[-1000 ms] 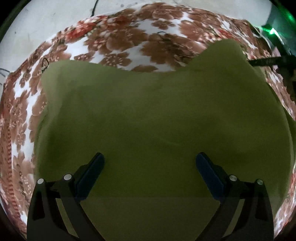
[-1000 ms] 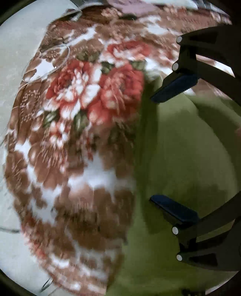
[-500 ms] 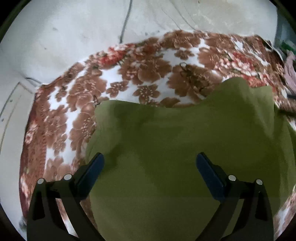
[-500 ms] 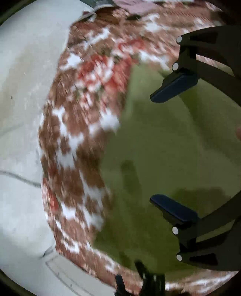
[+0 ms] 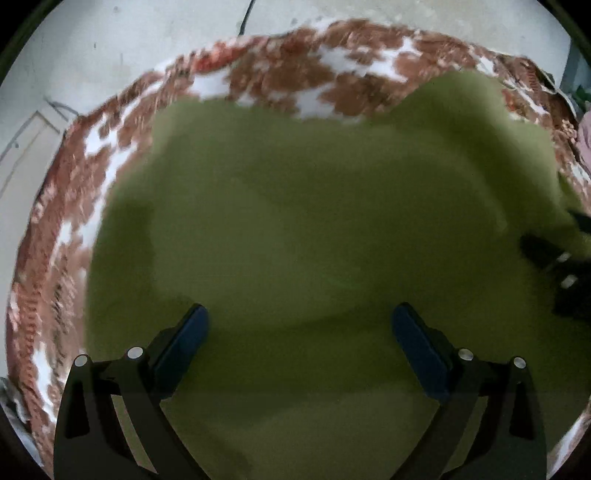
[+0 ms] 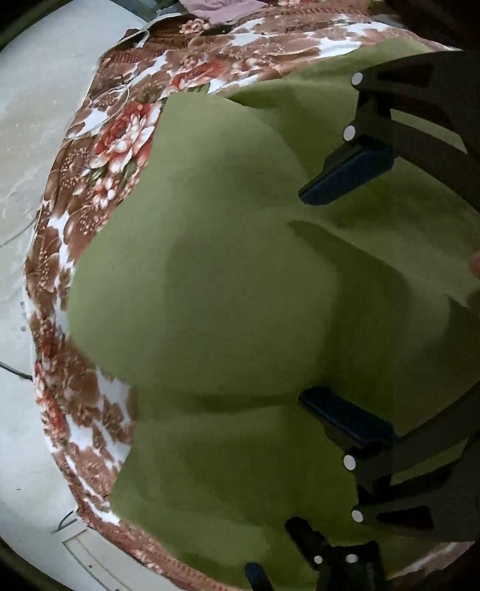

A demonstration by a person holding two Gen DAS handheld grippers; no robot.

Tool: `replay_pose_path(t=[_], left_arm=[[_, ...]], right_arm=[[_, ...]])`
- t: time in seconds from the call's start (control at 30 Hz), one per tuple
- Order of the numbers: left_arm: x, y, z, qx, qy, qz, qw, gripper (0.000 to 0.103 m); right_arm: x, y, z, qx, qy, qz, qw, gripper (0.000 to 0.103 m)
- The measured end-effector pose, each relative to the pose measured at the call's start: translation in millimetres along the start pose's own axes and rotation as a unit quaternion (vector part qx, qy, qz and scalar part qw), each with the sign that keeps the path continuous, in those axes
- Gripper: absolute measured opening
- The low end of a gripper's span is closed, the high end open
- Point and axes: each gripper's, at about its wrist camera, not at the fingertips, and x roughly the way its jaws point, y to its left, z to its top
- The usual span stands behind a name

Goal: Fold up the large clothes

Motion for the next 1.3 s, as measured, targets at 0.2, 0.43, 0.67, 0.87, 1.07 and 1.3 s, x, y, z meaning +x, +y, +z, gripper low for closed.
replay_pose_path(t=[0.2,0.43,0.67,0.87,1.07,1.3], left_arm=[[21.7,53.5,-4.6,0.020,0.002,0.054,0.9983,0.099],[13.4,98.8,9.5,0.019,0.008,0.098,0.9950,0.097],[-47.7,68.8,24.3,-0.044,-0.021,0.025,0.9985,0.097],[-67.1,4.5,15.0,0.007,-0.042,0.012,0.9990,0.097],[-62.7,-44.0,-2.8,0.060,-0.052,0.005,0.9968,0.098],[-5.5,-30.0,-38.3,0.039,-0.004,-0.019,0.9990,0.099]], right_arm=[[11.5,-34.7,-3.2,-0.045,-0.015,-0.006,0.999,0.098],[2.4,-81.7,8.4,-0.025,-0.023,-0.047,0.998,0.098],[-55.5,-100.8,-1.4,0.039,-0.063,-0.024,0.997,0.098],[-62.6,-110.9,-42.0,0.047,-0.050,-0.034,0.997,0.098],[-47.4,-145.6,-82.2,0.037,-0.027,-0.073,0.996,0.098],[-23.3,-201.7,-129.9,0.060,0.010,-0.058,0.996,0.098]])
